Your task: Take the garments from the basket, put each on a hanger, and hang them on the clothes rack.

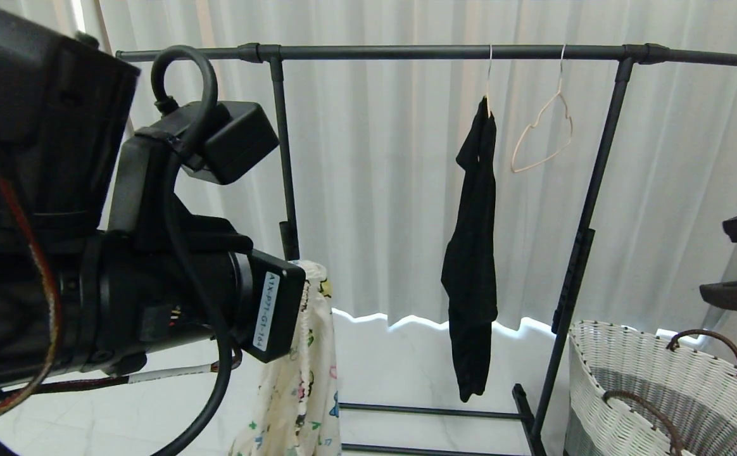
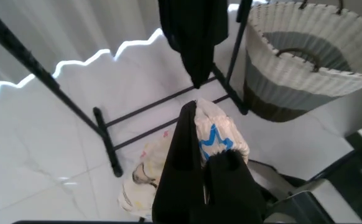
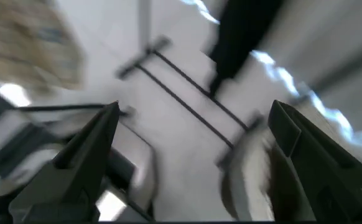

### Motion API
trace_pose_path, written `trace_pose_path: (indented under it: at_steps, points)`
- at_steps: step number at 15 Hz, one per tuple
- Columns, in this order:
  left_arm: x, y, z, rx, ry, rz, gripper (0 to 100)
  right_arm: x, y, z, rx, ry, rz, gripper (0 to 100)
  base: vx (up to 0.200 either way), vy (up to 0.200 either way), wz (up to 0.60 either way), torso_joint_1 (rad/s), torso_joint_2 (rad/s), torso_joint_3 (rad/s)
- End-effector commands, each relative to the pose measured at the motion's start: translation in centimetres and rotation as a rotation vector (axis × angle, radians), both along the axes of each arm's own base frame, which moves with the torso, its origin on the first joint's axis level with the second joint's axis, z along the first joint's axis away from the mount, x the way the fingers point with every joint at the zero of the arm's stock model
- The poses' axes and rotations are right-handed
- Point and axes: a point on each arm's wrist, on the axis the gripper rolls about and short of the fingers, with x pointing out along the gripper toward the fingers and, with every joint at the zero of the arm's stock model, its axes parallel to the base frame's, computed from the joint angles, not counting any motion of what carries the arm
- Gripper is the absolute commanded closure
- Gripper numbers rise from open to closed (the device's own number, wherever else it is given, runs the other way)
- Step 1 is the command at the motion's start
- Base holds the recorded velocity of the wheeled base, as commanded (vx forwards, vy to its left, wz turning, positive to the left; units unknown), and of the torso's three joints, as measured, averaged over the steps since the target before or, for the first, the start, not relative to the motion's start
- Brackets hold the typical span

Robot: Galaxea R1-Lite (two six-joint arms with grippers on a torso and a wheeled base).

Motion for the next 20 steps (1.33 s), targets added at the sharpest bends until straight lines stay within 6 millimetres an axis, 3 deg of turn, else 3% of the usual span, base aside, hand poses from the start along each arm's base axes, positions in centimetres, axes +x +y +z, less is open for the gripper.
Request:
trace_pose_path:
  at_steps: [1, 3, 6, 9, 13, 20]
  points:
    - [-1.2, 1.6, 0.3, 0.027, -0.013, 0.002, 100, -0.1, -2.0, -0.7, -0.086, 0.014, -0.192, 0, 0.000, 0.000, 0.00, 0.000, 0.00, 0.000]
    - [-2.0, 4.3, -0.6, 0.114, 0.028, 0.103, 100, -0.1, -3.3, -1.3, -0.150, 0.018, -0.347, 0, 0.000, 0.000, 0.00, 0.000, 0.00, 0.000]
    - [-1.7, 7.3, -3.7, 0.265, 0.036, 0.371, 100, -0.1, -4.4, -2.9, -0.283, 0.002, -0.551, 0, 0.000, 0.000, 0.00, 0.000, 0.00, 0.000]
    - [-1.9, 9.6, -4.9, 0.313, 0.054, 0.490, 100, -0.3, -4.6, -3.8, -0.297, 0.021, -0.568, 0, 0.000, 0.000, 0.00, 0.000, 0.00, 0.000]
    - [-3.3, 10.4, -6.3, 0.337, 0.074, 0.491, 100, 0.8, -4.3, -3.9, -0.252, 0.005, -0.594, 0, 0.000, 0.000, 0.00, 0.036, -0.13, -0.125]
    - [-3.1, 10.4, -6.4, 0.355, 0.068, 0.511, 100, 1.4, -4.8, -3.6, -0.202, 0.004, -0.614, 0, 0.000, 0.000, 0.00, 0.171, -0.47, -0.280]
